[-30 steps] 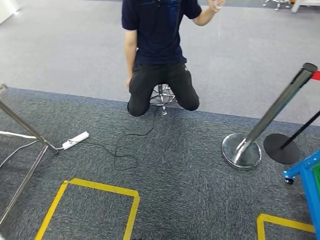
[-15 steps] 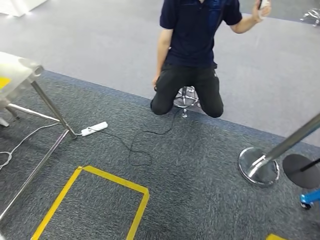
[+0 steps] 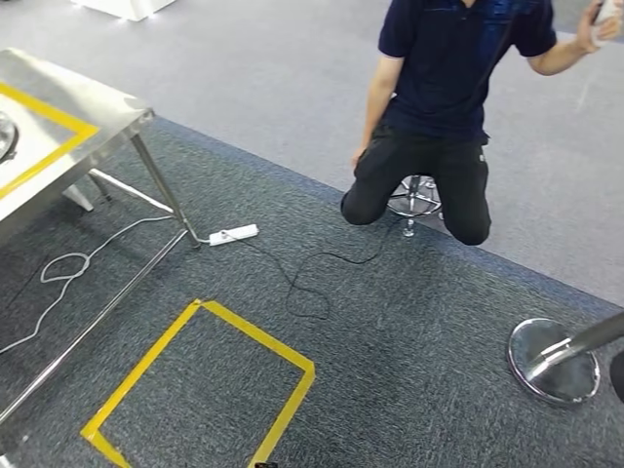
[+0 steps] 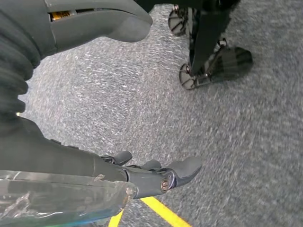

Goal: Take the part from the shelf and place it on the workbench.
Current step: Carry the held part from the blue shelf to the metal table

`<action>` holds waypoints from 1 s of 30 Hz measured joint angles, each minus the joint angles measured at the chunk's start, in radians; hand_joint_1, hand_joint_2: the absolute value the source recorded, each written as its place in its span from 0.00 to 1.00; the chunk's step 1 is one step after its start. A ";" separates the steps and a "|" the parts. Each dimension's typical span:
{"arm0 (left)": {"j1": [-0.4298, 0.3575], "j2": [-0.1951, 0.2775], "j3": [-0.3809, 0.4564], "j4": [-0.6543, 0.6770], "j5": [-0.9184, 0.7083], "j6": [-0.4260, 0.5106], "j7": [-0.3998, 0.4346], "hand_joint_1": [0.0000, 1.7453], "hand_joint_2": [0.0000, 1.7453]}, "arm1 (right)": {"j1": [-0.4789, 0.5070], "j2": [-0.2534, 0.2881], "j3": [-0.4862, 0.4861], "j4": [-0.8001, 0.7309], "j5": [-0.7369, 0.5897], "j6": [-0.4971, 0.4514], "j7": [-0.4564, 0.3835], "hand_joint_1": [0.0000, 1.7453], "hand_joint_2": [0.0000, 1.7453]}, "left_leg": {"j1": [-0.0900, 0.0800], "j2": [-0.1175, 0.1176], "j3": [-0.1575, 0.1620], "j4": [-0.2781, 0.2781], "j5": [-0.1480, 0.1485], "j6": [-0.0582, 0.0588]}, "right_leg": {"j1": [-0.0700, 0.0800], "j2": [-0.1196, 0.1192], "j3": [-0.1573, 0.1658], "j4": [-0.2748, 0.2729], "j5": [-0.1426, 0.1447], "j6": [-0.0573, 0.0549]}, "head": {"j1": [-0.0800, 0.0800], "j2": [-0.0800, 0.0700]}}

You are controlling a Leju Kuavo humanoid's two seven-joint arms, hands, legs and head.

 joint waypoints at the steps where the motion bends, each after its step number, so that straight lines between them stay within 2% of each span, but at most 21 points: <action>1: 0.000 0.000 -0.001 0.000 0.000 0.000 0.000 1.00 1.00 | -0.001 0.000 0.000 0.000 0.000 0.000 0.000 0.00 1.00 | -0.001 0.004 0.023 -0.036 0.026 0.003 | 0.001 -0.013 0.001 0.000 0.000 0.000 | 0.000 0.000; 2: 0.000 0.000 -0.001 0.000 0.000 0.000 0.000 1.00 1.00 | -0.002 0.000 0.000 0.000 0.000 0.000 0.000 0.00 1.00 | -0.004 0.020 0.060 -0.098 0.057 0.008 | 0.002 -0.025 0.002 0.000 -0.001 0.000 | 0.000 0.000; 4: -0.002 0.000 -0.002 0.000 0.000 0.000 0.000 1.00 1.00 | -0.004 0.000 0.000 0.000 0.000 0.000 0.000 0.00 1.00 | -0.014 0.076 0.132 -0.225 0.098 0.019 | 0.007 -0.045 0.004 0.003 -0.004 0.006 | -0.001 0.000; 5: -0.003 0.000 -0.002 0.000 0.000 0.000 0.000 1.00 1.00 | -0.005 0.000 0.000 0.000 0.000 0.000 0.000 0.00 1.00 | -0.018 0.095 0.150 -0.261 0.103 0.025 | 0.011 -0.056 0.005 0.004 -0.006 0.010 | -0.001 0.000; 6: -0.004 0.000 -0.003 0.001 0.000 0.000 0.000 1.00 1.00 | -0.005 0.000 0.000 0.000 0.000 0.000 0.000 0.00 1.00 | -0.020 0.100 0.155 -0.278 0.103 0.029 | 0.013 -0.067 0.005 0.005 -0.007 0.015 | -0.002 0.000; 7: -0.003 0.000 -0.003 0.001 0.000 0.000 0.000 1.00 1.00 | -0.005 0.000 0.000 0.000 0.000 0.000 0.000 0.00 1.00 | -0.020 0.086 0.153 -0.281 0.103 0.034 | 0.014 -0.080 0.007 0.004 -0.008 0.019 | -0.002 0.000; 8: -0.001 0.000 -0.003 0.001 0.000 0.000 0.000 1.00 1.00 | -0.005 0.000 0.000 0.000 0.000 0.000 0.000 0.00 1.00 | -0.018 0.073 0.152 -0.283 0.106 0.038 | 0.013 -0.082 0.008 0.006 -0.012 0.025 | -0.001 0.000; 10: 0.000 0.000 -0.003 0.001 0.000 0.000 0.000 1.00 1.00 | -0.007 0.000 0.000 0.000 0.000 0.000 0.000 0.00 1.00 | -0.010 0.048 0.152 -0.287 0.111 0.047 | 0.010 -0.040 -0.007 0.046 -0.041 0.038 | 0.003 0.000; 12: -0.002 0.001 -0.004 0.002 0.000 0.000 0.000 1.00 1.00 | -0.006 0.001 0.000 0.000 -0.001 0.001 0.000 0.00 1.00 | -0.006 0.024 0.150 -0.287 0.114 0.053 | 0.006 0.018 -0.062 0.164 -0.100 0.047 | 0.009 0.000; 14: -0.001 0.001 -0.005 0.003 0.000 0.000 0.000 1.00 1.00 | -0.002 0.001 0.000 0.000 -0.001 0.001 0.000 0.00 1.00 | -0.006 -0.003 0.147 -0.287 0.116 0.056 | 0.005 0.033 -0.118 0.275 -0.139 0.049 | 0.011 0.000; 15: -0.001 0.001 -0.005 0.003 0.000 0.000 0.000 1.00 1.00 | 0.000 0.001 0.000 0.000 -0.001 0.001 0.000 0.00 1.00 | -0.006 -0.017 0.146 -0.286 0.117 0.055 | 0.004 0.035 -0.126 0.285 -0.132 0.048 | 0.012 0.000; 16: -0.001 0.001 -0.005 0.004 0.000 0.000 0.000 1.00 1.00 | 0.001 0.001 0.000 0.000 -0.001 0.001 0.000 0.00 1.00 | -0.005 -0.032 0.147 -0.286 0.118 0.054 | 0.003 0.038 -0.113 0.255 -0.107 0.047 | 0.012 0.000; 17: -0.001 0.001 -0.006 0.005 0.000 0.000 0.000 1.00 1.00 | 0.001 0.001 0.000 0.000 -0.002 0.001 0.000 0.00 1.00 | -0.004 -0.045 0.147 -0.286 0.119 0.052 | 0.002 0.047 -0.084 0.194 -0.069 0.045 | 0.012 0.000; 19: -0.002 0.001 -0.007 0.006 -0.001 0.000 0.001 1.00 1.00 | -0.003 0.001 0.000 0.000 -0.005 0.001 0.000 0.00 1.00 | -0.004 -0.069 0.145 -0.283 0.121 0.044 | -0.003 0.084 -0.021 0.058 -0.018 0.042 | 0.011 0.000; 21: -0.005 0.003 -0.010 0.007 -0.003 0.000 0.003 1.00 1.00 | -0.006 0.002 0.000 0.001 -0.009 0.000 -0.001 0.00 1.00 | -0.005 -0.087 0.139 -0.282 0.125 0.032 | -0.005 0.103 0.007 0.005 -0.011 0.035 | 0.010 0.000; 23: -0.010 0.005 -0.016 0.010 -0.006 0.000 0.009 1.00 1.00 | -0.006 0.003 0.000 0.001 -0.012 -0.001 -0.001 0.00 1.00 | -0.002 -0.102 0.133 -0.283 0.131 0.023 | -0.005 0.085 0.009 0.005 -0.008 0.024 | 0.009 0.000; 24: -0.011 0.006 -0.018 0.011 -0.009 0.000 0.013 1.00 1.00 | -0.005 0.003 -0.001 0.001 -0.014 -0.002 -0.001 0.00 1.00 | -0.002 -0.098 0.129 -0.279 0.127 0.018 | -0.005 0.075 0.009 0.004 -0.006 0.018 | 0.008 0.000; 26: -0.015 0.010 -0.021 0.014 -0.012 0.000 0.019 1.00 1.00 | -0.006 0.003 -0.001 0.000 -0.017 -0.005 -0.002 0.00 1.00 | -0.004 -0.057 0.104 -0.225 0.090 0.011 | -0.007 0.056 0.008 0.001 -0.002 0.007 | 0.003 0.000; 28: -0.022 0.012 -0.026 0.017 -0.014 0.000 0.023 1.00 1.00 | -0.005 0.003 -0.002 0.000 -0.019 -0.007 -0.003 0.00 1.00 | -0.005 -0.010 0.047 -0.100 0.023 0.006 | -0.003 0.033 0.006 0.002 -0.002 0.000 | -0.003 0.000; 29: -0.024 0.013 -0.028 0.019 -0.015 0.000 0.024 1.00 1.00 | -0.004 0.003 -0.003 0.000 -0.020 -0.007 -0.002 0.00 1.00 | -0.004 -0.001 0.018 -0.038 -0.001 0.004 | -0.001 0.020 0.005 0.002 -0.003 -0.001 | -0.004 0.000; 30: -0.024 0.013 -0.030 0.022 -0.015 0.000 0.025 1.00 1.00 | -0.002 0.003 -0.003 0.000 -0.020 -0.007 -0.002 0.00 1.00 | -0.004 0.001 0.002 -0.001 -0.008 0.004 | 0.001 0.006 0.005 0.002 -0.004 -0.003 | -0.003 0.000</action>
